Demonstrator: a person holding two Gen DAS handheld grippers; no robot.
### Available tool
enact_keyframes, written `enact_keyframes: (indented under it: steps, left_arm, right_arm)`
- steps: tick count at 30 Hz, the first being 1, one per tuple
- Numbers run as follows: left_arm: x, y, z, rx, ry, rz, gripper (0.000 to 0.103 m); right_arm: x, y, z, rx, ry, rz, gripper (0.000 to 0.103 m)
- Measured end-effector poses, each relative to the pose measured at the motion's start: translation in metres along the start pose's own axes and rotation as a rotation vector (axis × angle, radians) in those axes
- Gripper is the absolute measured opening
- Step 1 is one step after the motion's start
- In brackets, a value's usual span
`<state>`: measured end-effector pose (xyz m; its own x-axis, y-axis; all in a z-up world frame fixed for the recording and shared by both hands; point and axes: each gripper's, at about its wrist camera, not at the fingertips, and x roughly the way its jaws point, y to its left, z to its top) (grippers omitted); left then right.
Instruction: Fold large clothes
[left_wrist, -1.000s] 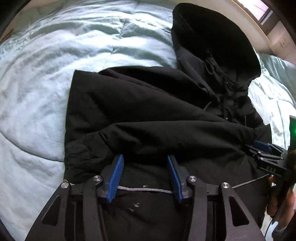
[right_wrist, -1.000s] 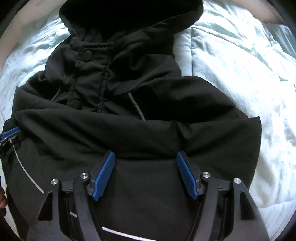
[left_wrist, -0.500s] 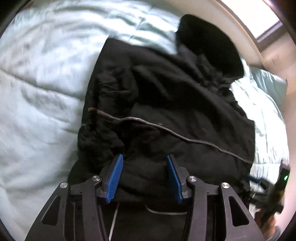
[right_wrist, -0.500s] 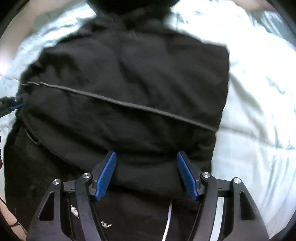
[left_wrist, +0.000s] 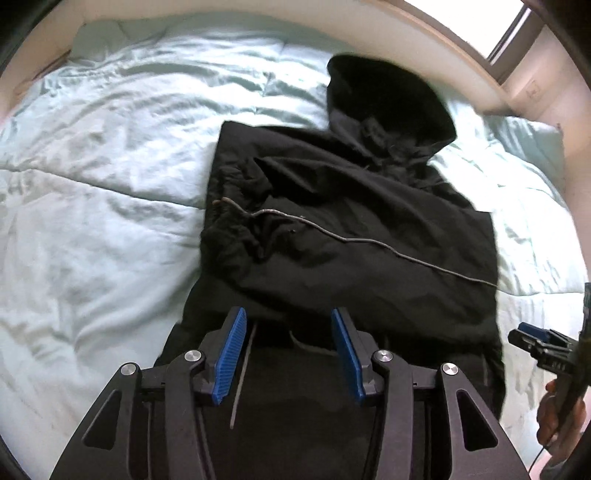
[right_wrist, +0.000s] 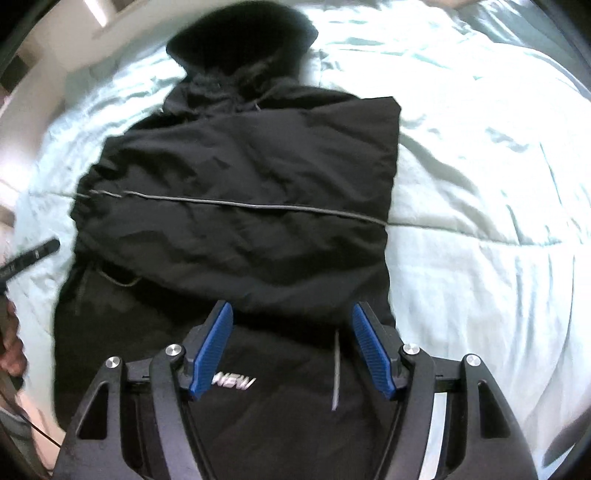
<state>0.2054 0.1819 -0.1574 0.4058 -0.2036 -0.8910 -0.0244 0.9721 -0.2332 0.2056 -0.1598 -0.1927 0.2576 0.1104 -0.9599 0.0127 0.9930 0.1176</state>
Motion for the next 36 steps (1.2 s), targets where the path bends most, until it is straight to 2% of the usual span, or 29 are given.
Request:
enact_keyframes:
  steps: [3, 7, 12, 19, 24, 30, 36]
  left_arm:
    - [-0.032, 0.002, -0.014, 0.007, -0.03, -0.021, 0.05]
    - [-0.064, 0.008, -0.025, 0.033, -0.047, -0.059, 0.05]
    - [-0.085, 0.024, -0.025, 0.1, -0.035, -0.061, 0.05]
    - [-0.1, 0.048, -0.001, 0.233, -0.032, -0.103, 0.05]
    - [-0.094, 0.042, 0.022, 0.301, -0.038, -0.159, 0.05]
    - [-0.084, 0.022, 0.054, 0.316, -0.064, -0.207, 0.05]
    - [-0.06, 0.003, 0.109, 0.285, -0.103, -0.193, 0.05]
  right_arm:
    - [-0.025, 0.013, -0.009, 0.039, -0.035, 0.042, 0.069]
    - [-0.049, 0.034, -0.021, 0.043, -0.067, 0.039, 0.069]
    - [-0.061, 0.064, -0.029, 0.112, -0.118, 0.046, 0.069]
    - [-0.079, 0.085, -0.055, 0.276, -0.174, 0.058, 0.069]
    - [-0.091, 0.09, -0.064, 0.356, -0.198, 0.037, 0.069]
    - [-0.098, 0.085, -0.033, 0.345, -0.21, -0.001, 0.07]
    - [-0.078, 0.067, 0.036, 0.321, -0.221, 0.03, 0.071]
